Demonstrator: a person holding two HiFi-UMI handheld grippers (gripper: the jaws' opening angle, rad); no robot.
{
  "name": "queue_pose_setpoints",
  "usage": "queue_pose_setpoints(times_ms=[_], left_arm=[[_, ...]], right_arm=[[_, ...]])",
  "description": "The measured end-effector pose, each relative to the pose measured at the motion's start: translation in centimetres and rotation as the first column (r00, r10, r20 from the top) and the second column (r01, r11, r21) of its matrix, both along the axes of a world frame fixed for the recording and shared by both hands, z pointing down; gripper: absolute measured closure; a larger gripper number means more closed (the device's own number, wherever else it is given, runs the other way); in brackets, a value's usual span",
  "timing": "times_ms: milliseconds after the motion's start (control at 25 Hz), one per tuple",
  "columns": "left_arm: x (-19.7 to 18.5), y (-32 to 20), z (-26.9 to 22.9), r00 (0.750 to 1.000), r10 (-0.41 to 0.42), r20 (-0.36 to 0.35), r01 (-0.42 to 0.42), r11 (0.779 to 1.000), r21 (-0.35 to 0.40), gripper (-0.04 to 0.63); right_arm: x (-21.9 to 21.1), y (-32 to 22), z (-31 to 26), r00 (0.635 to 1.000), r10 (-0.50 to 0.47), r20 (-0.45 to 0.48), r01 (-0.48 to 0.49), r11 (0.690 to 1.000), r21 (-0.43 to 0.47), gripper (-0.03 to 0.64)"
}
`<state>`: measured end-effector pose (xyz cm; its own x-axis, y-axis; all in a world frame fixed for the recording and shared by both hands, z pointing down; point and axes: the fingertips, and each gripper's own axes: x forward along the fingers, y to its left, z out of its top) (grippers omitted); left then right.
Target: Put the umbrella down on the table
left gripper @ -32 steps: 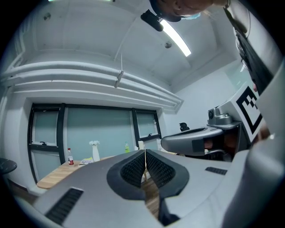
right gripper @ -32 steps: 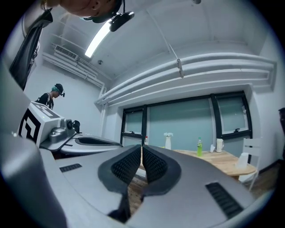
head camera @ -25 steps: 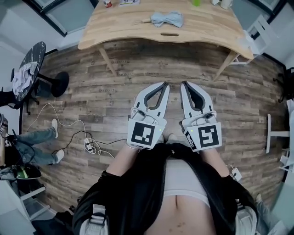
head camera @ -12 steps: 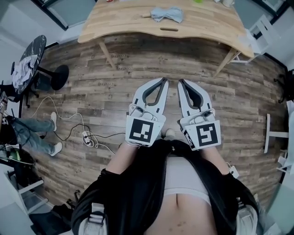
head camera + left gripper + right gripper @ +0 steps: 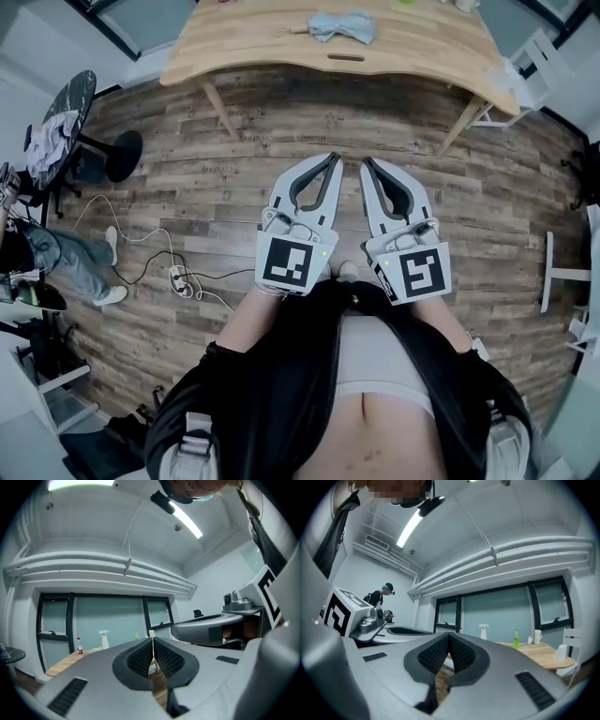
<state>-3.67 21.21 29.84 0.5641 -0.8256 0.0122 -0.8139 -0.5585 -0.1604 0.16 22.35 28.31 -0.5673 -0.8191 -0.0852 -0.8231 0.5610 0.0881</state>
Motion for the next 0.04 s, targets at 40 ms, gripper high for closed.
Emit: queue_pose_setpoints(times_ms=[40], left_arm=[[0.04,0.03,-0.01,1.000,0.000,-0.001,0.000,1.000,0.000,0.586]], right_arm=[[-0.03,0.03,0.01,1.000,-0.002,-0.001,0.002,1.000,0.001,0.591]])
